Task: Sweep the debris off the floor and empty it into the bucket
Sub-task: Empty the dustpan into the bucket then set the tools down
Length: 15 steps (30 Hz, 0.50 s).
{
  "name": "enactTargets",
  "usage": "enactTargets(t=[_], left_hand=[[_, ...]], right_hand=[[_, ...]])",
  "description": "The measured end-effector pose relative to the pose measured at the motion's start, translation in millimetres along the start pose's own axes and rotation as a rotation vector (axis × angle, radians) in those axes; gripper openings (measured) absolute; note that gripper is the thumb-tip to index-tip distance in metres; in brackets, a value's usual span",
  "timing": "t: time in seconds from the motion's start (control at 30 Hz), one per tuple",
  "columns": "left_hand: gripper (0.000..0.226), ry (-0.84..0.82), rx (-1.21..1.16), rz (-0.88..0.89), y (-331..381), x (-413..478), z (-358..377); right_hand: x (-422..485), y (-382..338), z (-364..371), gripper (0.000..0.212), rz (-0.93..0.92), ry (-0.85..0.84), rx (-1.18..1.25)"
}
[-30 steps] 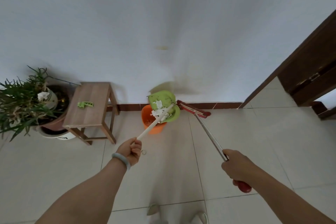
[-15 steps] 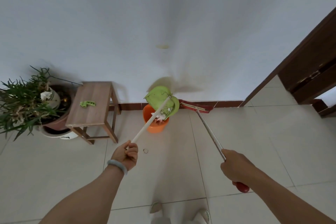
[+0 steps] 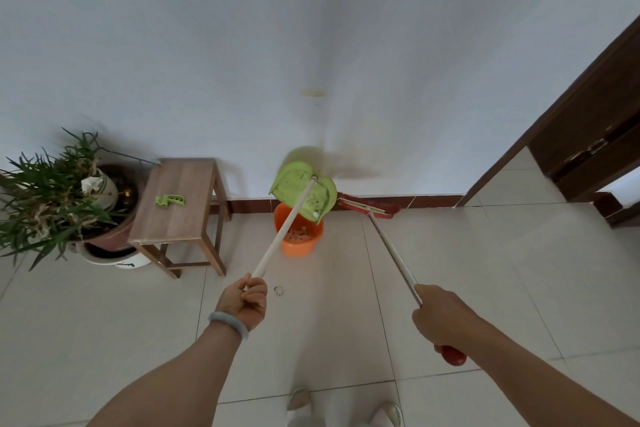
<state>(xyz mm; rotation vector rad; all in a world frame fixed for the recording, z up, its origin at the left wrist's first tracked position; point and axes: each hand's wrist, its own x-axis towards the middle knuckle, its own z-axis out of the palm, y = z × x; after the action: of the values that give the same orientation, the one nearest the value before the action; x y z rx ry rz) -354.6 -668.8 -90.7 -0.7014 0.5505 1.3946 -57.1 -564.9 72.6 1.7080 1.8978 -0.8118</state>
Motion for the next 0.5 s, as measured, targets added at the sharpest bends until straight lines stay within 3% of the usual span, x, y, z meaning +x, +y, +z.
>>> enactTargets(t=[0.17,0.37,0.5], left_hand=[[0.032,-0.005,-0.027,-0.009,-3,1,-3],[0.03,0.018,-0.001,0.001,6,-5,-8],[0.031,0.018,0.01,-0.018,1,-2,-5]], right_hand=[[4,1,1,0.022,0.002,-0.007,0.049],[4,-9,9,0.032,0.002,-0.02,0.037],[6,-9,8,0.02,-0.004,-0.029,0.082]])
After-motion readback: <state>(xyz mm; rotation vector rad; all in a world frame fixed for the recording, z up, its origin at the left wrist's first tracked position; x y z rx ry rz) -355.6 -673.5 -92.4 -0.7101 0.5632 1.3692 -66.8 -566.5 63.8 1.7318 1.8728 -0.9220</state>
